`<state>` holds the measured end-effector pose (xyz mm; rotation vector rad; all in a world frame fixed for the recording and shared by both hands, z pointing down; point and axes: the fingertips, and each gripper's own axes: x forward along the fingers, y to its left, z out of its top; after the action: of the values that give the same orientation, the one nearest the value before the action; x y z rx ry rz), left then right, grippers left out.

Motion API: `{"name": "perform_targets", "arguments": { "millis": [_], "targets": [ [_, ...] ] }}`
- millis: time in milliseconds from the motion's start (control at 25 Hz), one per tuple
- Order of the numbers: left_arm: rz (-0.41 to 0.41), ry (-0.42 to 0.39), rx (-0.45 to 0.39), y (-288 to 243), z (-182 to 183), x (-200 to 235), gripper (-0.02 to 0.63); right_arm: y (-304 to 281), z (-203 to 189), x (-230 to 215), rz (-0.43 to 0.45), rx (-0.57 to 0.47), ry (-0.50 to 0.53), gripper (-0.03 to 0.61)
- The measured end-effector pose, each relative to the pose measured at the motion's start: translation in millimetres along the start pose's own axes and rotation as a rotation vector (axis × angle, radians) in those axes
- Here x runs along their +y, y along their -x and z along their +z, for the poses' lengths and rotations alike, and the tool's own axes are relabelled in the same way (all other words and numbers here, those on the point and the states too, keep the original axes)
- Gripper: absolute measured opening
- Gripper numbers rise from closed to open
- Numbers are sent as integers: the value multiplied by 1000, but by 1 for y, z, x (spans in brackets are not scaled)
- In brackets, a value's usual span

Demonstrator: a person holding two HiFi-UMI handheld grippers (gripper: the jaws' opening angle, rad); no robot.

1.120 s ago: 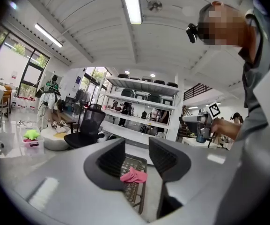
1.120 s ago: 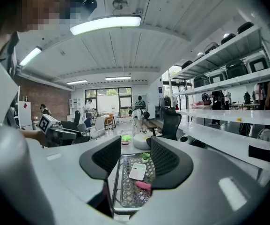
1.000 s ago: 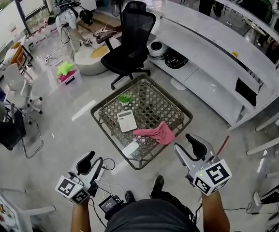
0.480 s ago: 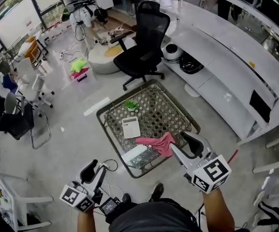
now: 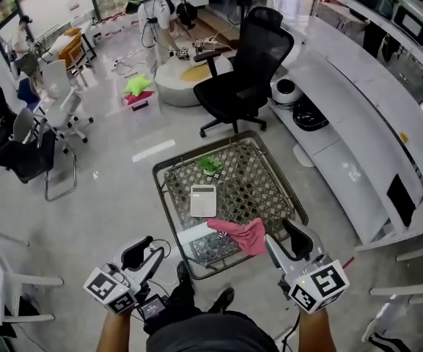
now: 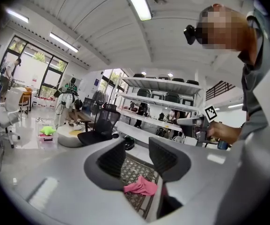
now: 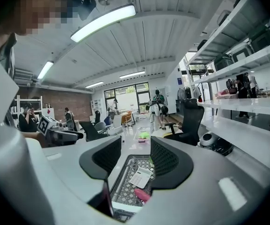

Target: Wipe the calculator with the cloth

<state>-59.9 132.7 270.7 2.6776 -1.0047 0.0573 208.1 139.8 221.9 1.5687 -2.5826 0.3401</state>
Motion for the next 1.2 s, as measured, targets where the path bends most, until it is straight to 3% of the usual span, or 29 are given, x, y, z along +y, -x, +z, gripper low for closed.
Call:
{"name": "perform_targets", "arguments": {
  "millis": [200, 560, 680, 920, 1080, 1200],
  "targets": [
    [-104, 10, -36, -39, 22, 23, 195, -14, 4, -7, -73, 4, -1, 178],
    [-214, -30, 39, -72, 38, 72, 195, -41, 22, -6, -203, -18, -19, 178],
    [-244, -18, 74, -71, 30, 90, 195, -54, 10, 2, -234, -8, -48, 178],
    [-328, 3, 30, -96, 30, 115, 195, -69, 20, -1, -321, 9, 3, 178],
    [-372, 14, 95, -89, 9, 128, 195, -71, -6, 20, -358, 34, -61, 178],
    [-377, 20, 42, -95, 17, 135, 195, -74, 1, 20, -363, 46, -19, 178]
  ]
}}
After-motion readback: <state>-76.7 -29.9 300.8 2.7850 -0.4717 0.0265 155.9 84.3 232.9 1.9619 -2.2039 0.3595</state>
